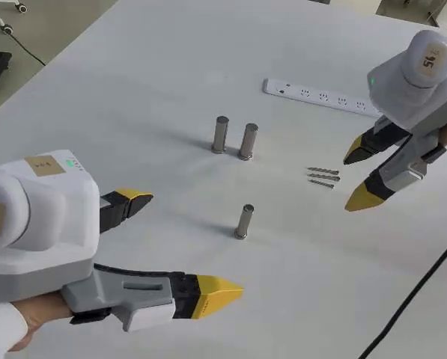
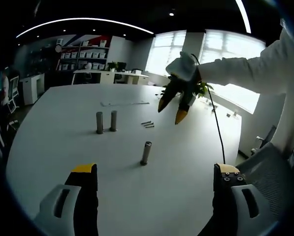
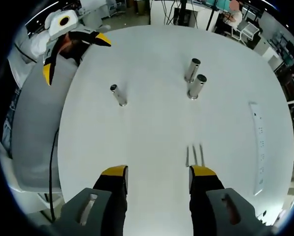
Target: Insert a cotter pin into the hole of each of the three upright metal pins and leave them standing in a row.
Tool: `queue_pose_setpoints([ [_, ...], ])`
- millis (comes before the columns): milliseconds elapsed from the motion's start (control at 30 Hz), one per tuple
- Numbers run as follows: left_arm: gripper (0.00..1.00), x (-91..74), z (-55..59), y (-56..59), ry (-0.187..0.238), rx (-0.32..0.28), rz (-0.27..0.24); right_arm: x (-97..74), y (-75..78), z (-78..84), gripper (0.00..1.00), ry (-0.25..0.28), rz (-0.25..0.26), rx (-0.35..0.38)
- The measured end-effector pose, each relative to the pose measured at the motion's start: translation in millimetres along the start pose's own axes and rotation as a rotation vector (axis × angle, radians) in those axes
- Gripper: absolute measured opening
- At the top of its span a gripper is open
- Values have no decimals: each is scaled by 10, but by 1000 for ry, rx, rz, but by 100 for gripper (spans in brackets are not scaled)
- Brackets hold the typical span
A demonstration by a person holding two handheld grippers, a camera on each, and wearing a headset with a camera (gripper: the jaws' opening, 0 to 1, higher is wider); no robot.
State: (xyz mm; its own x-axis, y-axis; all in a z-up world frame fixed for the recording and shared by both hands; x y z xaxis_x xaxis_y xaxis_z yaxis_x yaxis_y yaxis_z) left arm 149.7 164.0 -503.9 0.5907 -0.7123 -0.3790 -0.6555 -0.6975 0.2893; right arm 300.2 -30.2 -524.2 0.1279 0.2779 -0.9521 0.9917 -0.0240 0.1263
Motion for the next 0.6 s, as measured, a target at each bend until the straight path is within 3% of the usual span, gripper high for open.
queue_pose_setpoints([
  [433,99,8,-41,72,-3,-5,14,284,220,64,29,-43,-14,4],
  [600,99,-9,-33,49,-8,-16,-1,402,346,119,19,-52,23,-14],
])
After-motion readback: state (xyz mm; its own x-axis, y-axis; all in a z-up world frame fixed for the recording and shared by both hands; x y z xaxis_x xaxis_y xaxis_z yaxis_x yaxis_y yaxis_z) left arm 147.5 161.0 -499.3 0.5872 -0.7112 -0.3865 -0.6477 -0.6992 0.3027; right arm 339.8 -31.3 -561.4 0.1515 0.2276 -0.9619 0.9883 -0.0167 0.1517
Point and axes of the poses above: the centre of the closed fingertips' face, and the gripper's own axes: x roughly forward along the fingers, y roughly to its right, z roughly out of its underside, the point moved 3 cm from there along -x, roughly backward along the fingers, and after that the axes turned 7 degrees about z, right-handed, at the moved point
